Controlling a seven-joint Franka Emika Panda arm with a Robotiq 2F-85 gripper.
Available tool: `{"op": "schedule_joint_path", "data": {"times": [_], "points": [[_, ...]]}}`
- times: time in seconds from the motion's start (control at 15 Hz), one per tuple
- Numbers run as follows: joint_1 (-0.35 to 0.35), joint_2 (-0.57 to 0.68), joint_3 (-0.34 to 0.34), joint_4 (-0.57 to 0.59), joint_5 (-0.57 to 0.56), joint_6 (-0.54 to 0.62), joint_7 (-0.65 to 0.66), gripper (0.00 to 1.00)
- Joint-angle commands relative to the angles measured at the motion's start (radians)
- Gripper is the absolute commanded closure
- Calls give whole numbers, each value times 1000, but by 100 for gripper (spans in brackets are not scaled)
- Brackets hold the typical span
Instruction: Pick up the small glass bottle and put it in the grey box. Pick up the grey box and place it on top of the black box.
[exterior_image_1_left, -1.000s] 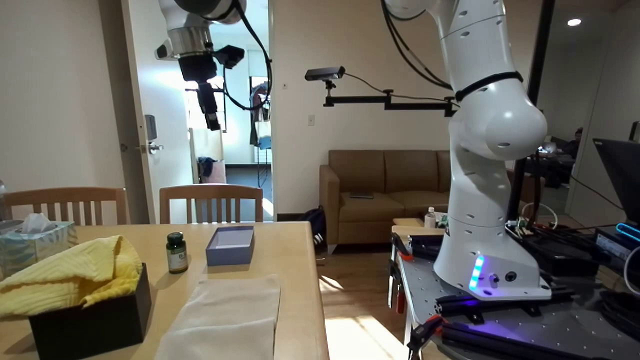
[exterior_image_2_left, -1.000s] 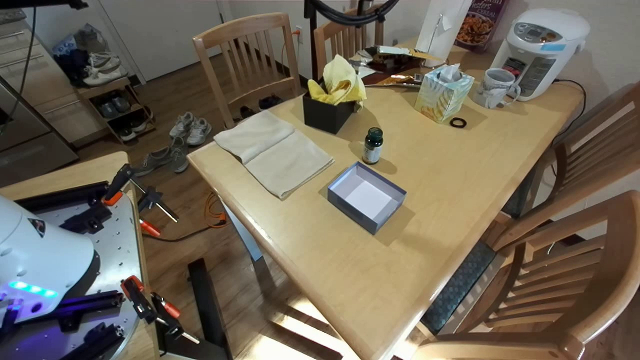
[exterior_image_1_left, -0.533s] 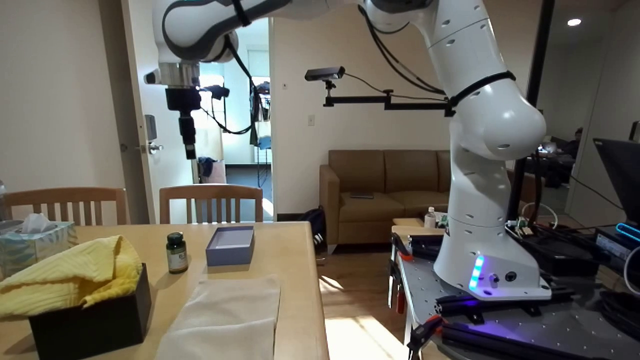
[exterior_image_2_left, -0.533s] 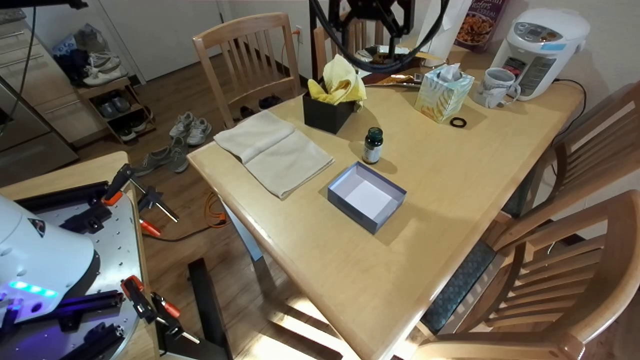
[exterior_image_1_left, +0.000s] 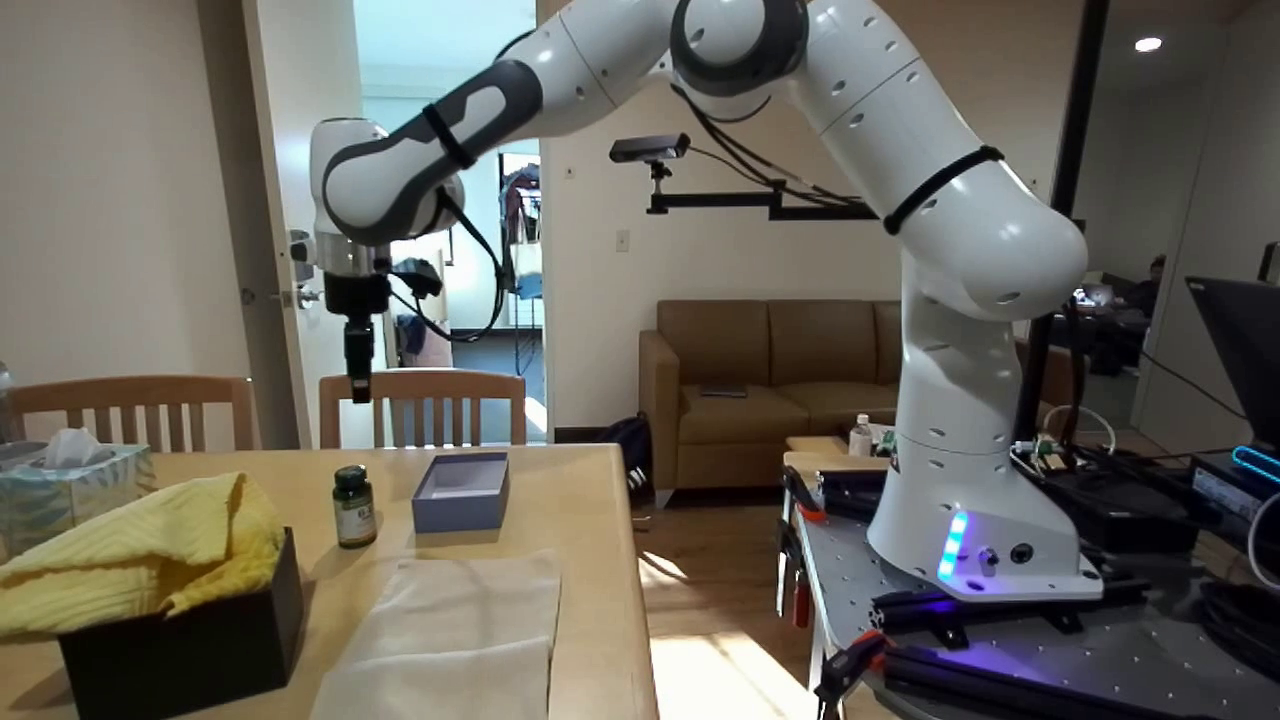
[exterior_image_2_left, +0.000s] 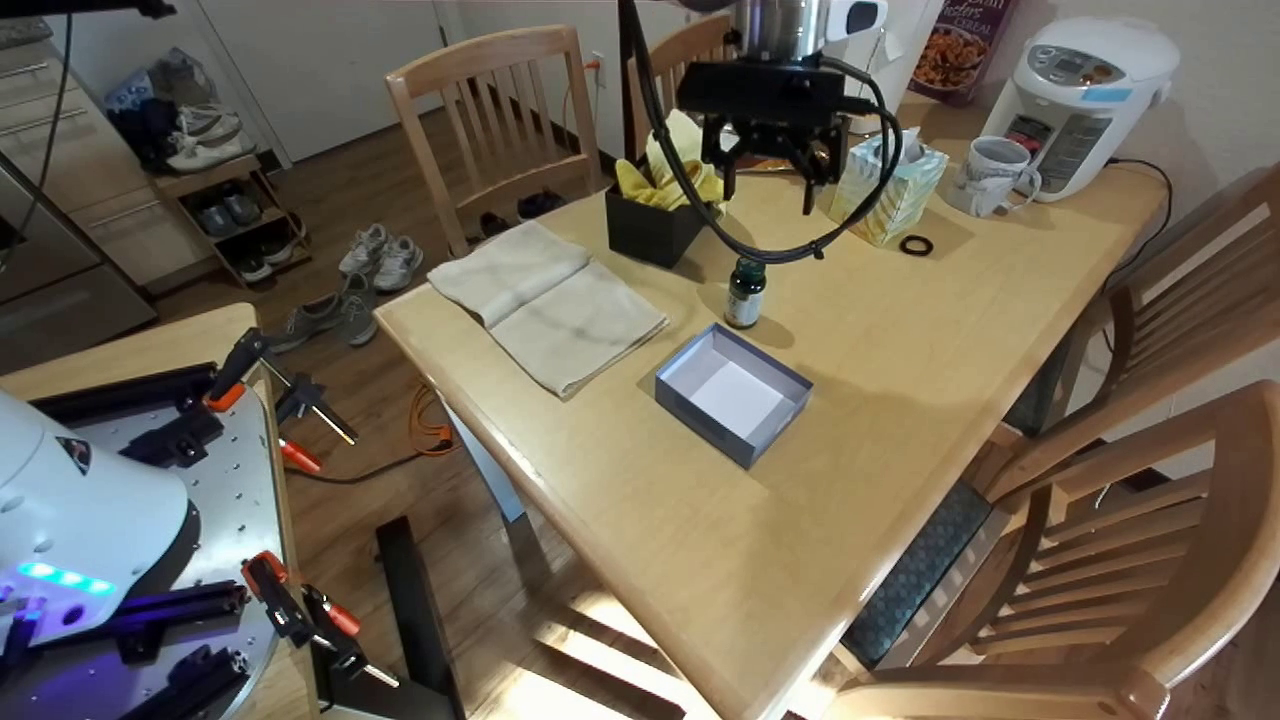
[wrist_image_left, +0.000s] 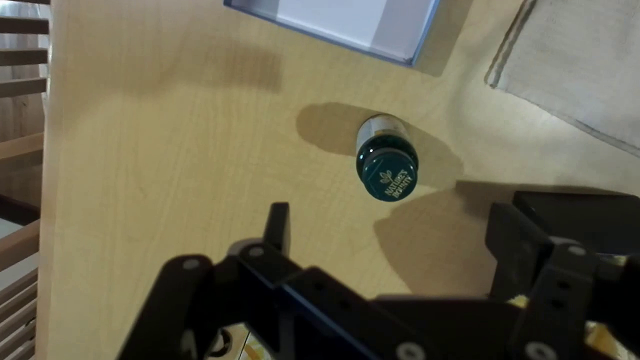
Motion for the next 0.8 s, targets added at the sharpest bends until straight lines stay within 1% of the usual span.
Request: {"op": "schedule_joint_path", "data": {"times": [0.0,0.33,0.47,0.73], "points": [[-39,107,33,127,57,-34,29,0],[-57,214,43,270,117,-207,77,0],[-51,253,36,325,131,-281,124,0],[-36,312,34,416,142,-371,204,0]]}}
